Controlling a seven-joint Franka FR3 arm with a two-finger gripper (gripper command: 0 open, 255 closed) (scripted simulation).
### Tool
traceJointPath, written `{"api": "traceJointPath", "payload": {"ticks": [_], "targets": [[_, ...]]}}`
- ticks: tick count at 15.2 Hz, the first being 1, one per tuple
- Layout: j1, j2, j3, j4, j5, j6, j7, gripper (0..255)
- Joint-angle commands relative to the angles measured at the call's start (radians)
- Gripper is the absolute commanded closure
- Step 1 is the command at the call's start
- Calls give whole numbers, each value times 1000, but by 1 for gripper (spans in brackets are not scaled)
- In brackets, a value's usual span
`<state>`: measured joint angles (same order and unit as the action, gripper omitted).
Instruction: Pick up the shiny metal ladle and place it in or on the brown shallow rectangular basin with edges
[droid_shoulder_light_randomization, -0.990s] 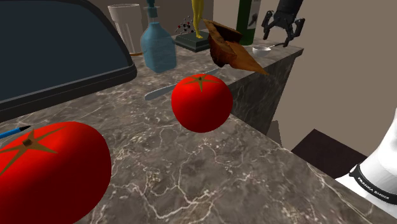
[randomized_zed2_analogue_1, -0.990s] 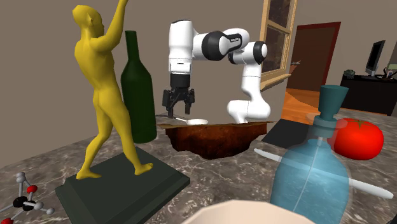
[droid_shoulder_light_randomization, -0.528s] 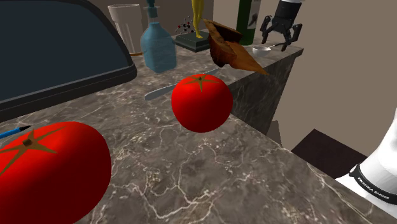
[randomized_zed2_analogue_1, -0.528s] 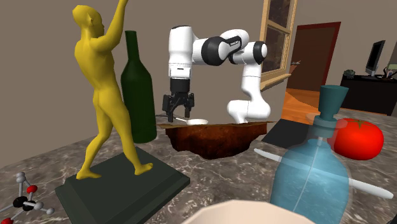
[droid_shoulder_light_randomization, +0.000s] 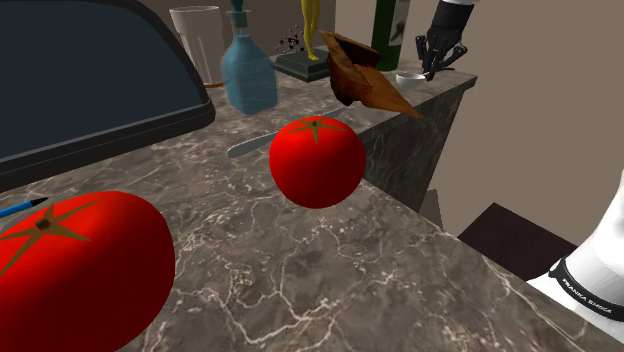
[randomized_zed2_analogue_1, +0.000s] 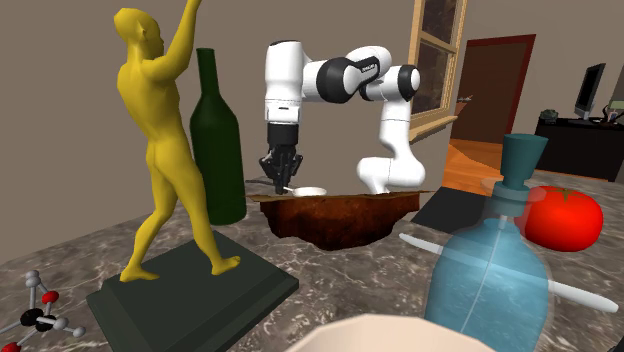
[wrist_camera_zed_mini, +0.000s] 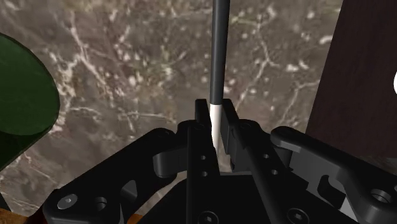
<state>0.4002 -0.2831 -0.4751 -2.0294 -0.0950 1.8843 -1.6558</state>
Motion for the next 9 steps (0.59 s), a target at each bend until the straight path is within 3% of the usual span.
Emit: {"api": "traceJointPath", "payload": {"ticks": [1,9], "targets": [[0,0,0,0,0,0,0,255],[2,2,3,55,3,-53,0,255]]}}
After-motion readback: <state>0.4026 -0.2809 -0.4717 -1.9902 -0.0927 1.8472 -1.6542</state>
